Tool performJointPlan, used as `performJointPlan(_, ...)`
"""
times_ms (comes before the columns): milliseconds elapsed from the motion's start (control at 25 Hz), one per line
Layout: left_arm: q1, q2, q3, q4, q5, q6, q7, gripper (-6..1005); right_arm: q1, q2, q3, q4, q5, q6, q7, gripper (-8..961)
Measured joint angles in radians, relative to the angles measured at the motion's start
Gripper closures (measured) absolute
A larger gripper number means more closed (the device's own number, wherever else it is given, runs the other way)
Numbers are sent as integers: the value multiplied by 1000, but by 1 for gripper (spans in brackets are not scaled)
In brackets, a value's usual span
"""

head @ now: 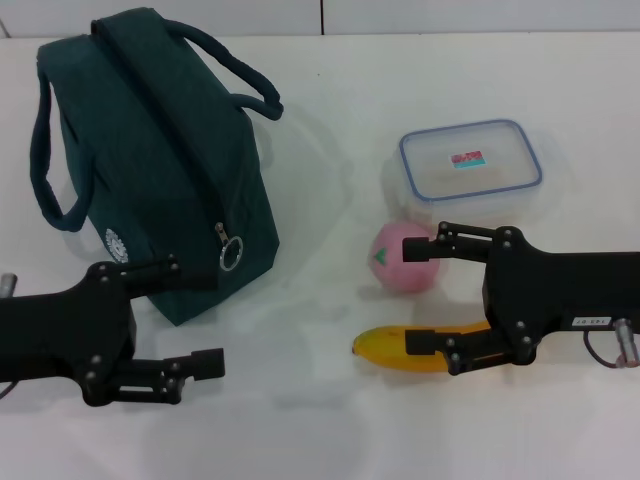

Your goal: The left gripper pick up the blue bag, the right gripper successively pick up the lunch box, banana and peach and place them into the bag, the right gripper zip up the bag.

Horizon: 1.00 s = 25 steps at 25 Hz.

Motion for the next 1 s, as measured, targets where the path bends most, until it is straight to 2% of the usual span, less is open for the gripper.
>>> performJointPlan(520, -11, -10, -2, -4, 13, 0, -1, 129, -25, -5, 5, 0, 3, -9, 0, 64)
performJointPlan(760, -9, -9, -7, 14, -83, 32, 4, 131, -49, -12, 16, -6, 27, -10, 0, 65)
performJointPlan(880, -11, -1, -68, 24, -162, 33, -16, 132, -62, -13, 47, -8, 30, -18, 0, 65)
performJointPlan(1000, -37, 0, -194, 27, -172, 5, -80, 133, -66, -13, 69, 1, 32, -17, 0, 65)
